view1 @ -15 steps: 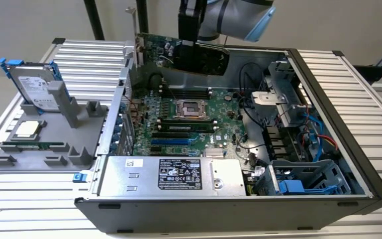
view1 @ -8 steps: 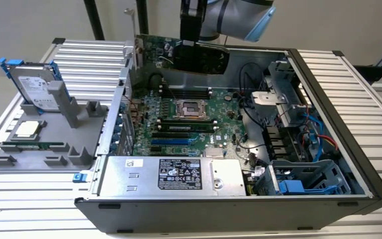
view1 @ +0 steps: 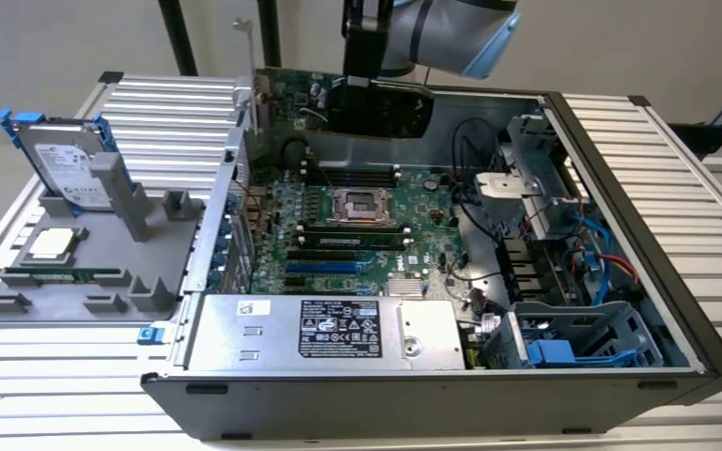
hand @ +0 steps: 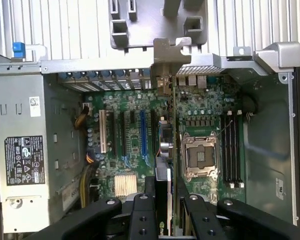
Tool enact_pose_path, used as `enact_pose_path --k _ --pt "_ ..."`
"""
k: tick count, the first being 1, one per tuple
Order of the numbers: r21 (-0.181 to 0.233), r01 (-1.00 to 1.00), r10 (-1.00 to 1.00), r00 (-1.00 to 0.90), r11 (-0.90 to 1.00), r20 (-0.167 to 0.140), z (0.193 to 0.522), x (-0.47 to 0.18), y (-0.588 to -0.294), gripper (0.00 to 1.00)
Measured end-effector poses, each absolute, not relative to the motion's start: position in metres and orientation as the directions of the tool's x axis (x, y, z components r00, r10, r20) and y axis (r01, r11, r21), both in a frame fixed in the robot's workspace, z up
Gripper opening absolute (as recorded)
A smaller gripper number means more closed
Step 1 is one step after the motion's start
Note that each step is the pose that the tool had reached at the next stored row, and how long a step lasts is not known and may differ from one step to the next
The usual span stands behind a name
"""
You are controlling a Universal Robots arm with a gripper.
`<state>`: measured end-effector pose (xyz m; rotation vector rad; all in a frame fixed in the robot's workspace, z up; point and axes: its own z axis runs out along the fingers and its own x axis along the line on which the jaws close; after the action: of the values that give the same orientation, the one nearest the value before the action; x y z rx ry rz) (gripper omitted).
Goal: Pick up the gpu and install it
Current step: 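Insert the gpu into the slot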
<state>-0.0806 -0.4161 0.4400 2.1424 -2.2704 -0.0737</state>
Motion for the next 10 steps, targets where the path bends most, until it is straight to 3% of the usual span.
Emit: enact_pose_path --k 10 --pt "0.047 -0.999 -1.000 -0.006 0.006 -0.018 0.4402 -0.0806 -0.4161 0.00"
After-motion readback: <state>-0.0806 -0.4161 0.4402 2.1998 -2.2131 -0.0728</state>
